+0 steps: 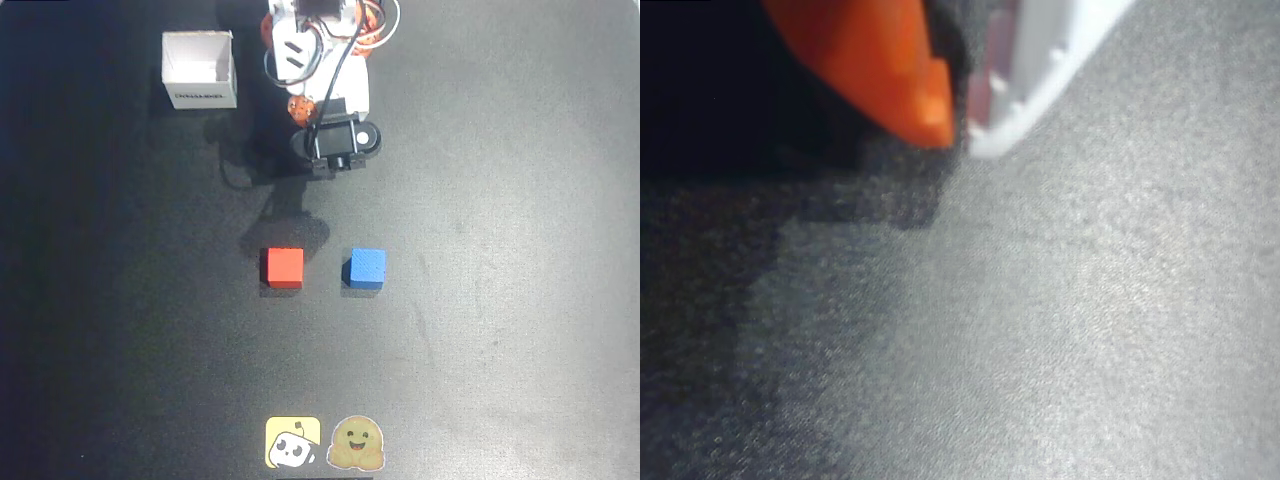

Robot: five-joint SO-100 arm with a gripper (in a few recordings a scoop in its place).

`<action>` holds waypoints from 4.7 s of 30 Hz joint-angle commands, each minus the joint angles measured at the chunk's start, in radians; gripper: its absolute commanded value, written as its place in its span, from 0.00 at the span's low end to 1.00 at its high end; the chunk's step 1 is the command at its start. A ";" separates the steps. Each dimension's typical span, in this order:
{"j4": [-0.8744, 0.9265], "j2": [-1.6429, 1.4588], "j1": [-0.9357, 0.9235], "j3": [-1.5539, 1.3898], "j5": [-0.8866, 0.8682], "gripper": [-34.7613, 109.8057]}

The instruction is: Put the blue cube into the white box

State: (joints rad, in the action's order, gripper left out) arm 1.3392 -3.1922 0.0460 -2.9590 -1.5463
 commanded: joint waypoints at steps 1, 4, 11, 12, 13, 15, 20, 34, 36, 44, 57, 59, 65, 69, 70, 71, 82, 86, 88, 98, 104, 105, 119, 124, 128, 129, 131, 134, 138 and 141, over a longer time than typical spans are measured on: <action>0.005 -0.005 -0.009 0.005 0.000 0.24; 0.005 -0.005 -0.009 0.005 0.000 0.24; 0.005 -0.005 -0.009 0.005 0.000 0.24; 0.005 -0.005 -0.009 0.005 0.000 0.24; 0.005 -0.005 -0.009 0.005 0.000 0.24; 0.005 -0.005 -0.009 0.005 0.000 0.24; 0.005 -0.005 -0.009 0.005 0.000 0.24; 0.025 -0.005 0.000 0.098 -0.029 0.24; 0.028 -0.005 -0.002 0.124 -0.029 0.24; -0.014 0.196 0.008 0.265 -0.026 0.24; -0.075 0.887 0.038 0.753 -0.041 0.24; -0.081 0.989 0.049 0.831 -0.046 0.24; -0.112 1.255 0.074 1.011 -0.074 0.24; -0.118 1.374 0.084 1.089 -0.095 0.24; -0.130 1.391 0.087 1.094 -0.097 0.24; -0.146 1.405 0.092 1.094 -0.100 0.24; -0.261 1.500 0.141 1.101 -0.135 0.33; -0.267 1.517 0.150 1.109 -0.141 0.35; -0.281 1.523 0.156 1.109 -0.143 0.40; -0.330 1.568 0.189 1.111 -0.186 0.41; -0.354 1.598 0.195 1.111 -0.193 0.41; -0.356 1.603 0.195 1.111 -0.193 0.41; -0.402 1.681 0.190 1.071 -0.225 0.36; -0.433 1.686 0.187 1.049 -0.238 0.24; -0.430 1.680 0.186 1.049 -0.244 0.24; -0.422 1.669 0.184 1.049 -0.245 0.24; -0.376 1.641 0.183 1.065 -0.255 0.24; -0.264 1.575 0.178 1.103 -0.298 0.24; -0.101 1.454 0.163 1.161 -0.425 0.24; 0.000 1.350 0.114 1.167 -0.528 0.24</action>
State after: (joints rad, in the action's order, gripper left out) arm 1.2579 -1.7288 0.1994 -1.8362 -1.9988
